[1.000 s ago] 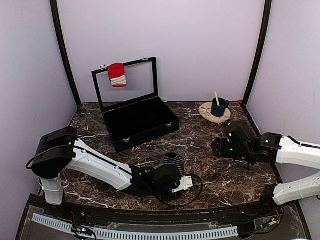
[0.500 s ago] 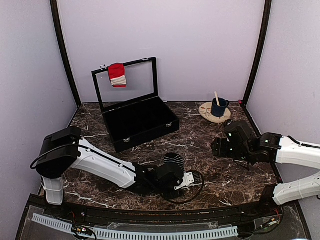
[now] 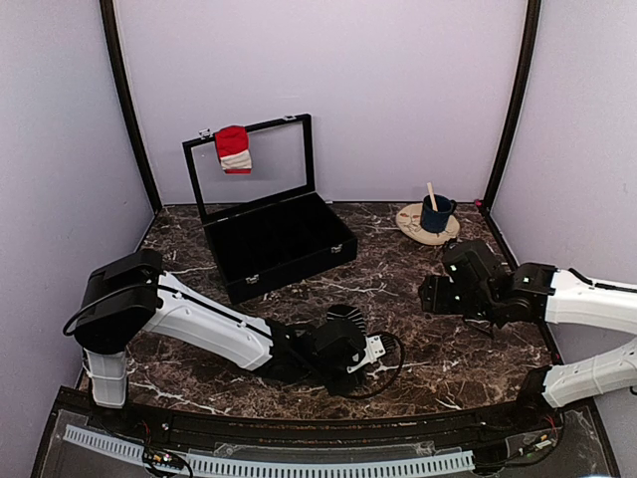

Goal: Roll the socks
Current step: Pick up the sock from the center of the board.

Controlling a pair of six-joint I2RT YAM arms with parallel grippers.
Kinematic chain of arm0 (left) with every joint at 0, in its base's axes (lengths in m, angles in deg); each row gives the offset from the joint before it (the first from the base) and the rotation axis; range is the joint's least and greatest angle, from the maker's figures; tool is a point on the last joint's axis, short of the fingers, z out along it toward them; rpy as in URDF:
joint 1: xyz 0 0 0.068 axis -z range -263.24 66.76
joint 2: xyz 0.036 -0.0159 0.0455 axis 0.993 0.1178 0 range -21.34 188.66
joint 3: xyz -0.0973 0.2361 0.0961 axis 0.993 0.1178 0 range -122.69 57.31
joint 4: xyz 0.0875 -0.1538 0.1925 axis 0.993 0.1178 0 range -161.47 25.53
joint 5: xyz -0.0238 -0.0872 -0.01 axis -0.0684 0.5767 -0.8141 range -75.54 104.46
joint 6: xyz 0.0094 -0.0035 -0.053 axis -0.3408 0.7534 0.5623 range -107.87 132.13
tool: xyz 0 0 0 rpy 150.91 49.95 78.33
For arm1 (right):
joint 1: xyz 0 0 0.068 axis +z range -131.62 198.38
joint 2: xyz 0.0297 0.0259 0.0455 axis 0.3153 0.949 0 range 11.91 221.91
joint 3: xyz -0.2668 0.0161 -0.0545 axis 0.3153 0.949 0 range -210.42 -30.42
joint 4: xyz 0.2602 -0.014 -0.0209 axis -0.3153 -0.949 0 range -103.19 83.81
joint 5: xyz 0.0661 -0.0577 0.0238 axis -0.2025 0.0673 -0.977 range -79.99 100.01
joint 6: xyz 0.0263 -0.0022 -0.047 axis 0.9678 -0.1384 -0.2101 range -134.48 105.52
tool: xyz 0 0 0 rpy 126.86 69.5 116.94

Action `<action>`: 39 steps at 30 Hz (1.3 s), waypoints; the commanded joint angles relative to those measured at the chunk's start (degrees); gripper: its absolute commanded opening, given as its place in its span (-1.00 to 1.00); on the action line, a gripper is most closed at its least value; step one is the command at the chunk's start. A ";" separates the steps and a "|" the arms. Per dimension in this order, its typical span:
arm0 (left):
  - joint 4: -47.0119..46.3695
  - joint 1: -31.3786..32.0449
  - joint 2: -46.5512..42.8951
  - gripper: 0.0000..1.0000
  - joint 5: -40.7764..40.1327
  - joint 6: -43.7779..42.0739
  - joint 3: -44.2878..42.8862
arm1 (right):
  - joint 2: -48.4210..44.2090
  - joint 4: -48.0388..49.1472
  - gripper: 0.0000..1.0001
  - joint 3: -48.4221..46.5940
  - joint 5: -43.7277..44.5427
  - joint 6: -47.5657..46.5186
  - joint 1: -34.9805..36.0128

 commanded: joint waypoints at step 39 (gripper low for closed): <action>13.58 -6.84 -3.19 -0.98 23.33 5.95 0.94 | 3.88 3.46 0.32 -2.45 -2.28 -1.76 0.32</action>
